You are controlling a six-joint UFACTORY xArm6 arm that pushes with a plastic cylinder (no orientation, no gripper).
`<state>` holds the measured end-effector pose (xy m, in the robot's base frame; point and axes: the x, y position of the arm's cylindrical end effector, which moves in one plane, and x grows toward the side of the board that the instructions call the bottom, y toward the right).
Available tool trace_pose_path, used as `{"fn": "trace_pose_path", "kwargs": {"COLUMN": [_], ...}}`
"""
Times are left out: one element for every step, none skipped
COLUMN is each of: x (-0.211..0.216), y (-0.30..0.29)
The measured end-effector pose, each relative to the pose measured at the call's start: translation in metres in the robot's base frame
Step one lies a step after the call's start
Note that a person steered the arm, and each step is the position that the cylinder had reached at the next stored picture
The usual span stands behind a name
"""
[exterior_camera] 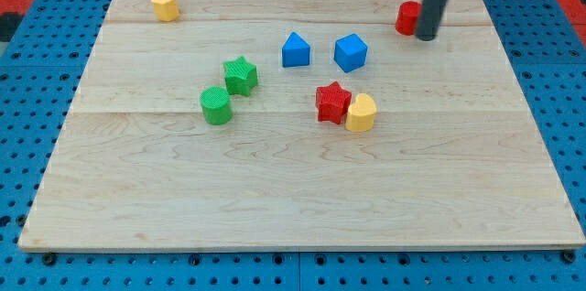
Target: Move the red circle vertically above the blue triangle
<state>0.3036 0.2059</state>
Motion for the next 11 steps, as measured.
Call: {"fn": "trace_pose_path", "kwargs": {"x": [-0.023, -0.027, -0.027, -0.008, -0.033, -0.051, -0.066, -0.066, -0.100, -0.101, -0.090], "y": [-0.004, -0.092, -0.138, -0.075, -0.071, -0.113, -0.160, -0.158, -0.128, -0.141, -0.164]}}
